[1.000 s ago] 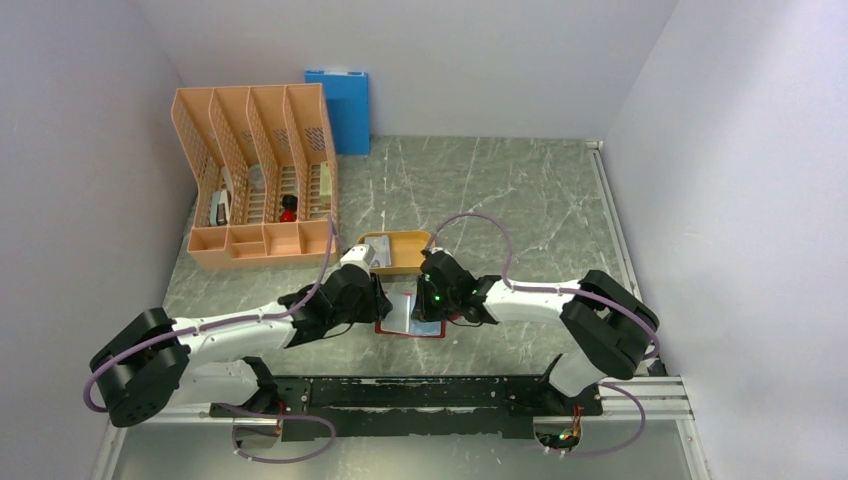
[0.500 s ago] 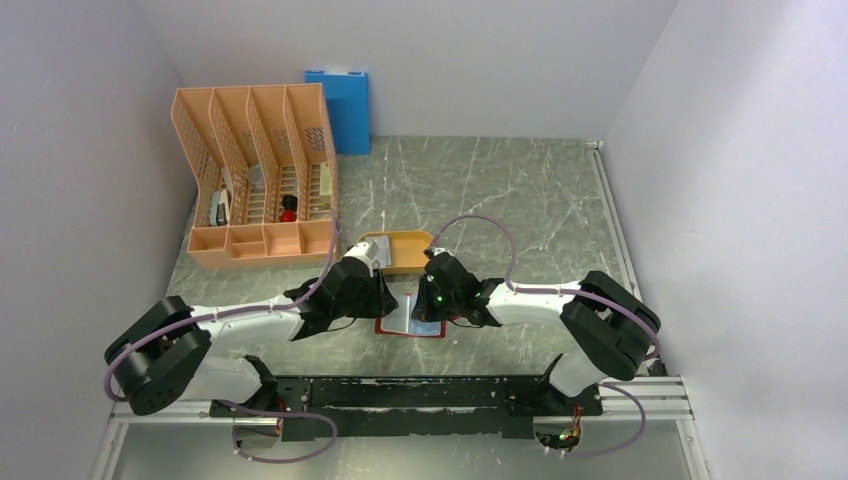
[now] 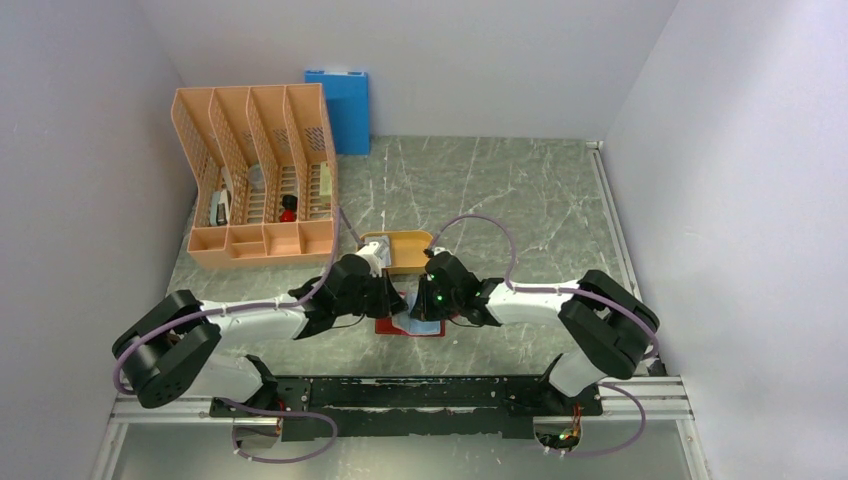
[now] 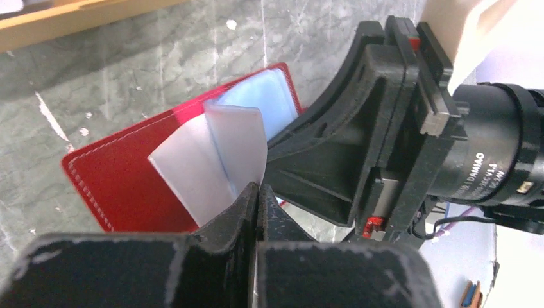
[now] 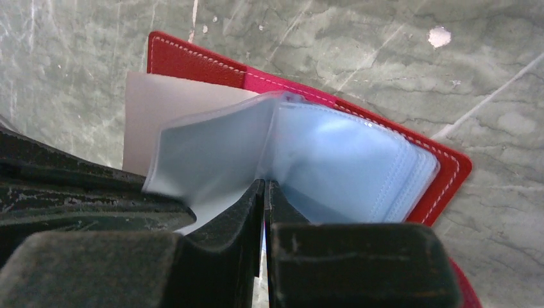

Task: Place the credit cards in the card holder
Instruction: Open the card holder at the center of the board.

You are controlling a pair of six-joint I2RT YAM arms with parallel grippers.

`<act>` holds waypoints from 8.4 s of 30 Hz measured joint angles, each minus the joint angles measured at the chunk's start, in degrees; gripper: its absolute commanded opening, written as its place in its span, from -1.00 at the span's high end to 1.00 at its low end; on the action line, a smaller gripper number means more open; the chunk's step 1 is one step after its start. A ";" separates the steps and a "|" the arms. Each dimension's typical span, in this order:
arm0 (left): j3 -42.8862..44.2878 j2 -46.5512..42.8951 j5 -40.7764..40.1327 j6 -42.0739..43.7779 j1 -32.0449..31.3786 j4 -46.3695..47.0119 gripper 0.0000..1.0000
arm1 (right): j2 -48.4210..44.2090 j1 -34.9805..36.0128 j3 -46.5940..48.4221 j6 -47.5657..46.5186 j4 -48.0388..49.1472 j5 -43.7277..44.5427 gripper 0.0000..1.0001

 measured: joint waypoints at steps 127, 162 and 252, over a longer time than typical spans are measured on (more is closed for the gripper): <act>5.84 2.12 -1.81 4.04 -5.49 -4.68 0.14 | -25.59 -8.00 -8.94 3.43 -16.55 3.23 0.42; 5.92 4.52 -3.85 3.69 -5.60 -5.64 0.16 | -19.69 -7.30 -9.73 1.51 -17.22 -0.24 0.32; 8.94 5.97 -1.01 4.07 -5.60 -4.98 0.90 | -22.58 -8.90 -6.56 7.26 -7.96 -3.72 -0.07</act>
